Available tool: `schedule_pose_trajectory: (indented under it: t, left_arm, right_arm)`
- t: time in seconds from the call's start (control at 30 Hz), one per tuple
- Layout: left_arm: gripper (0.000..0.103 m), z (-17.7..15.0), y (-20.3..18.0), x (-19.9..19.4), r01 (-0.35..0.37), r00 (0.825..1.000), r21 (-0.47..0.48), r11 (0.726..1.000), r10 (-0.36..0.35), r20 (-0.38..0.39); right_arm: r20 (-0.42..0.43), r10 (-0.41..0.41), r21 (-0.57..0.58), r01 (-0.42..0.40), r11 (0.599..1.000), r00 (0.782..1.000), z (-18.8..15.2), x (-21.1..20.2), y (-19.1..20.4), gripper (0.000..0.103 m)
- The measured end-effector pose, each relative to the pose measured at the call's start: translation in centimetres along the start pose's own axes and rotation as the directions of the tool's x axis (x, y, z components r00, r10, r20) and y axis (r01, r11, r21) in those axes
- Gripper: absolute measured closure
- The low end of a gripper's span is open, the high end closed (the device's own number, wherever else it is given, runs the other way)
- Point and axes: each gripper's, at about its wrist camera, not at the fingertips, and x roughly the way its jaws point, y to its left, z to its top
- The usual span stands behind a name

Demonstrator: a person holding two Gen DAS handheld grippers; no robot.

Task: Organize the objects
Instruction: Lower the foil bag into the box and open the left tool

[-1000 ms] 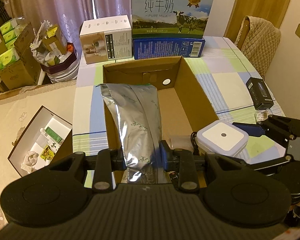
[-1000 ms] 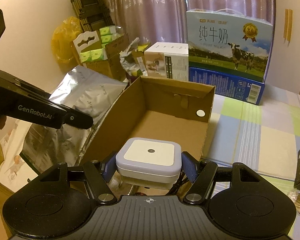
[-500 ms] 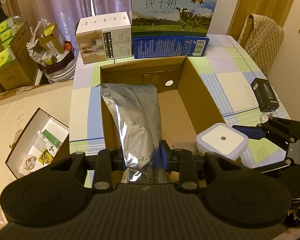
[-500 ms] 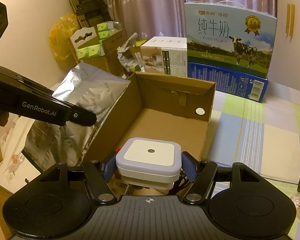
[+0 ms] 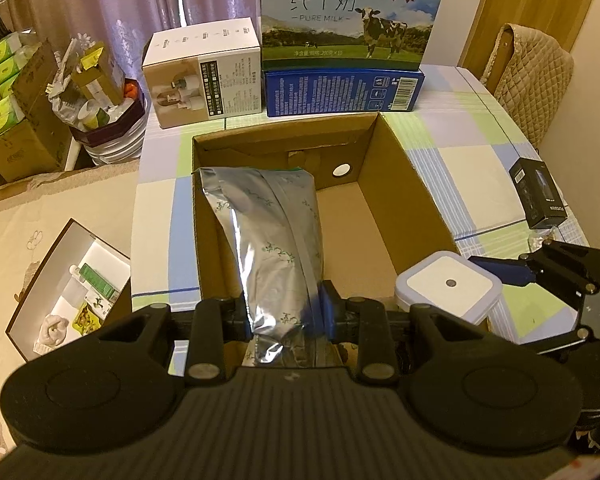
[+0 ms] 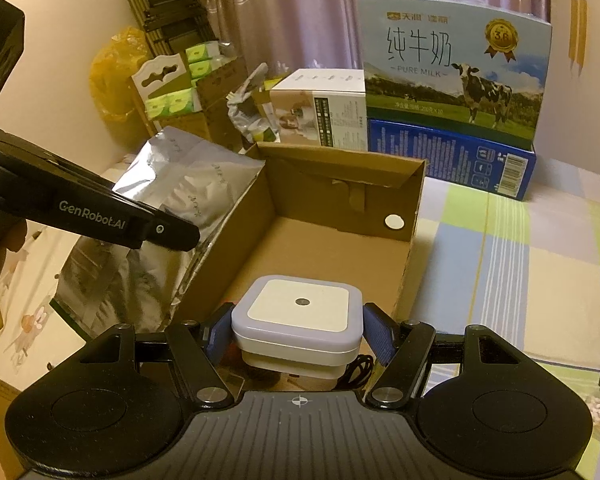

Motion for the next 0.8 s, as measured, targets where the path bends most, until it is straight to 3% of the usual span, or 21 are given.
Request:
schedule_pose_trajectory:
  t: [0.2, 0.27, 0.8]
  left_arm:
    - [0.076, 0.7, 0.4, 0.6, 0.007, 1.000, -0.041, 0.999, -0.007, 0.012]
    - [0.070, 1.0, 0.6, 0.5, -0.009, 1.000, -0.049, 0.999, 0.010, 0.021]
    - [0.070, 0.4, 1.3, -1.0, -0.035, 0.998, -0.068, 0.997, 0.038, 0.044]
  right_arm:
    - [-0.002, 0.007, 0.002, -0.007, 1.000, 1.000, 0.2, 0.4, 0.0, 0.038]
    - [-0.004, 0.008, 0.006, -0.008, 1.000, 1.000, 0.3, 0.6, 0.0, 0.038]
    - [0.004, 0.018, 0.016, -0.018, 1.000, 1.000, 0.5, 0.2, 0.2, 0.038]
